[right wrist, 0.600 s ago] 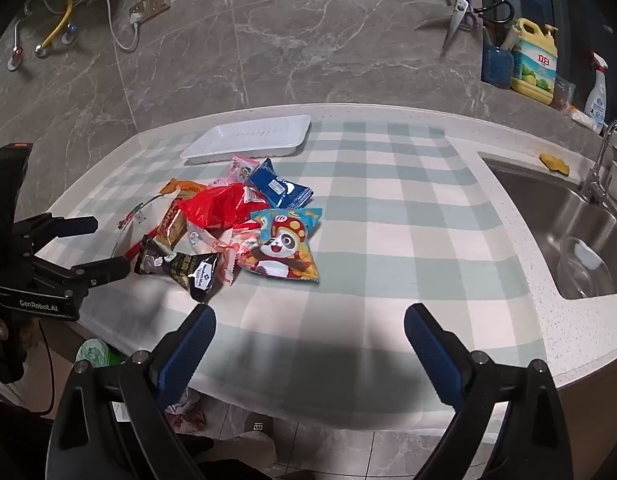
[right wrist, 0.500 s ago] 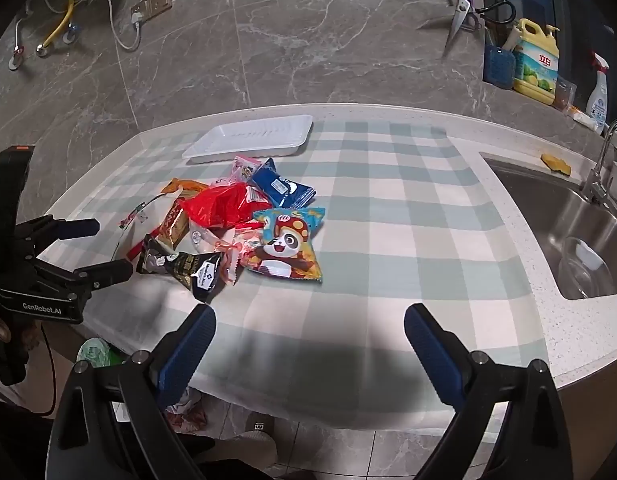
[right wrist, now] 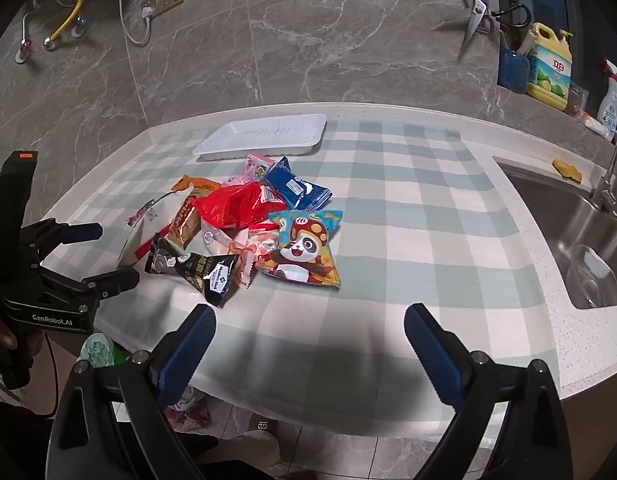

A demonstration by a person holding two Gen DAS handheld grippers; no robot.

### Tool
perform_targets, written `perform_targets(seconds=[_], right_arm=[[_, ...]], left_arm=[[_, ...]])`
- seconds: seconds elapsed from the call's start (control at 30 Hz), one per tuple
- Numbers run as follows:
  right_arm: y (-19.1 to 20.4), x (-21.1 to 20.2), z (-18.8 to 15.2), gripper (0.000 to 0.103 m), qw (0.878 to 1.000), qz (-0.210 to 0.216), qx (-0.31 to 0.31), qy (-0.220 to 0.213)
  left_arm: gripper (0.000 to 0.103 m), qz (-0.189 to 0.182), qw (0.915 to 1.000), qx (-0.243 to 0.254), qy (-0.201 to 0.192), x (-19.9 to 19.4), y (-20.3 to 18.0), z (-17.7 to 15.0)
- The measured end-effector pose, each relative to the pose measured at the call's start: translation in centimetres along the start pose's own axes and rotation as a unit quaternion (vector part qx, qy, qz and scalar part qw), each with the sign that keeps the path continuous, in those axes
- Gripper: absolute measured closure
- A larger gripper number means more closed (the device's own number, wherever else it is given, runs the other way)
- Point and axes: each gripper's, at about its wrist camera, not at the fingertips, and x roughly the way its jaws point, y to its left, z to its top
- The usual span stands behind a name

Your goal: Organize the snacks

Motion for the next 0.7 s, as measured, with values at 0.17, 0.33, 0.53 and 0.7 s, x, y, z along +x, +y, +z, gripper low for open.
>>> perform_targets(seconds=[0.17,0.33,0.53,0.7], right_arm=[[0.1,0.2,0.1,0.006,1.000,0.002,-0.001,0.001],[0.5,0.5,0.2,0.006,1.000,0.002,-0.002,0.002],[0.8,1.0,0.4,0.006,1.000,0.007,-0.005,0.004],[0.8,1.2,0.6,0.006,1.000,0.011,-0.006,0.005]], left_arm=[[0.001,0.006,1.0000,-0.002,0.003,0.0,0.0,0.2],[0.001,0.013,0.9999,-0.005,0.004,0.2,0.4,0.1],[0.001,0.018,0.9998,-0.010,0.004,0.3,0.7,0.1],[0.001,0.019,0.9997,-0.013,0.002,0.2,0.9,0.1]])
